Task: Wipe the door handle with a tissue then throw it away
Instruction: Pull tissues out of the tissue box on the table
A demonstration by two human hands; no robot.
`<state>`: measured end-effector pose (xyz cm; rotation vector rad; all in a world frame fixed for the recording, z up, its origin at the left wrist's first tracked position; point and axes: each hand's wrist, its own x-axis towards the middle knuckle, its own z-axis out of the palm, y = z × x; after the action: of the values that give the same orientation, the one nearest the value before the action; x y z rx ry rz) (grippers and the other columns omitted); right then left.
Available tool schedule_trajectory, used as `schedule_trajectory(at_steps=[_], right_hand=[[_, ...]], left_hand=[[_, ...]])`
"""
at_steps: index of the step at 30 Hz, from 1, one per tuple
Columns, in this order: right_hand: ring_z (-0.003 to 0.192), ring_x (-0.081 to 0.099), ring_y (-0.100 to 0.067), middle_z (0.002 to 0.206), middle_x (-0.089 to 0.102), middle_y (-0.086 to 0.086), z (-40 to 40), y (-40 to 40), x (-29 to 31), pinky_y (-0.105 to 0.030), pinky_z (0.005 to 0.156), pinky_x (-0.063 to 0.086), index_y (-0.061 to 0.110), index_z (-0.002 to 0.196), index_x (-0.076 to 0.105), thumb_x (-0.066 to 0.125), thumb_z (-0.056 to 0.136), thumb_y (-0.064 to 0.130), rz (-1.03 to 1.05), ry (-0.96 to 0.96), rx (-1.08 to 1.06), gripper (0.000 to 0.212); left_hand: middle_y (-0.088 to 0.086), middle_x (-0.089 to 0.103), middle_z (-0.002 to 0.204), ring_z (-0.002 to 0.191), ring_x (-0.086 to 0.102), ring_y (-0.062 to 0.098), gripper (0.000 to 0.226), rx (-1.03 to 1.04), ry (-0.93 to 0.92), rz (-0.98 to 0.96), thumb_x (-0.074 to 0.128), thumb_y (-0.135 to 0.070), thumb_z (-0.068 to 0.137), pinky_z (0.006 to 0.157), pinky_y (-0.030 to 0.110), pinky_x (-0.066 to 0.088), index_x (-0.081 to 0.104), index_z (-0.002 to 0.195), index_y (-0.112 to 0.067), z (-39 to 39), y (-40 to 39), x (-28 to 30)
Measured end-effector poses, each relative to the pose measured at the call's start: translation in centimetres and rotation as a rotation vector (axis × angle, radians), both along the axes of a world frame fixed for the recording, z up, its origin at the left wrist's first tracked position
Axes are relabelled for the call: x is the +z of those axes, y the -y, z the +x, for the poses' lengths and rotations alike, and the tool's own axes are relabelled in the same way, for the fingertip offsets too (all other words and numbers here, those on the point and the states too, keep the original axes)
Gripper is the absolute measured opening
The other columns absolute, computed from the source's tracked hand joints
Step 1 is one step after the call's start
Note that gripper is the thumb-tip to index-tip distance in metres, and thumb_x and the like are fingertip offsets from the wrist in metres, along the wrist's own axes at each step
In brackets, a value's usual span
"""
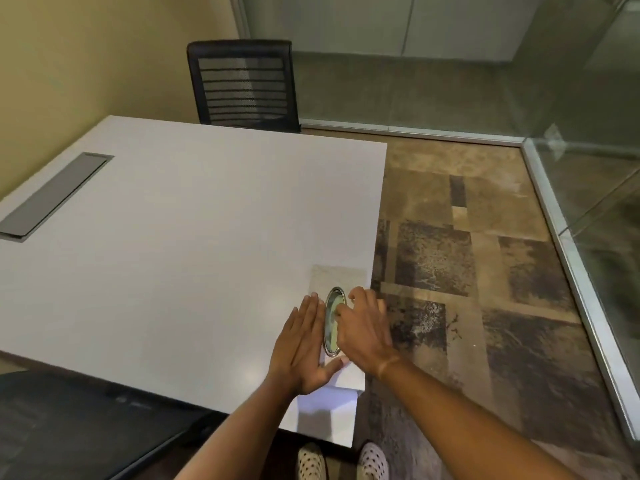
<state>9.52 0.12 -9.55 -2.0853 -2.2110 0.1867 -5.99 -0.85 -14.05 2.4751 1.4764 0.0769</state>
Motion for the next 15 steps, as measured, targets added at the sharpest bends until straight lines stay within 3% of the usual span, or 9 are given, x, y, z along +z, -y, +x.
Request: schedule_trajectory(at_steps=[5, 15], right_hand=[[0.102, 0.043, -0.028, 0.108, 0.053, -0.007, -1.6, -1.2, -0.3, -0.042, 0.083, 0.034, 0.024, 0.087, 0.072, 0.052, 0.084, 0.023, -0.079, 0.079, -0.095, 0.021], [0.112, 0.038, -0.026, 0.120, 0.045, -0.005, -3.8, -2.6, -0.4, -0.040, 0.088, 0.030, 0.023, 0.098, 0.070, 0.042, 0.096, 0.020, -0.145, 0.177, -0.156, 0.028]], left_hand=[[0.009, -0.012, 0.164, 0.151, -0.014, 0.023, 0.106, -0.010, 0.011, -0.024, 0.007, -0.085, 0.083, 0.124, 0.041, -0.002, -0.004, 0.156, -0.010, 0.2, -0.4, -0.5], [0.014, -0.012, 0.163, 0.151, -0.015, 0.026, 0.103, -0.009, 0.029, -0.016, 0.029, -0.073, 0.085, 0.121, 0.041, -0.001, -0.003, 0.155, -0.006, 0.2, -0.5, -0.3]])
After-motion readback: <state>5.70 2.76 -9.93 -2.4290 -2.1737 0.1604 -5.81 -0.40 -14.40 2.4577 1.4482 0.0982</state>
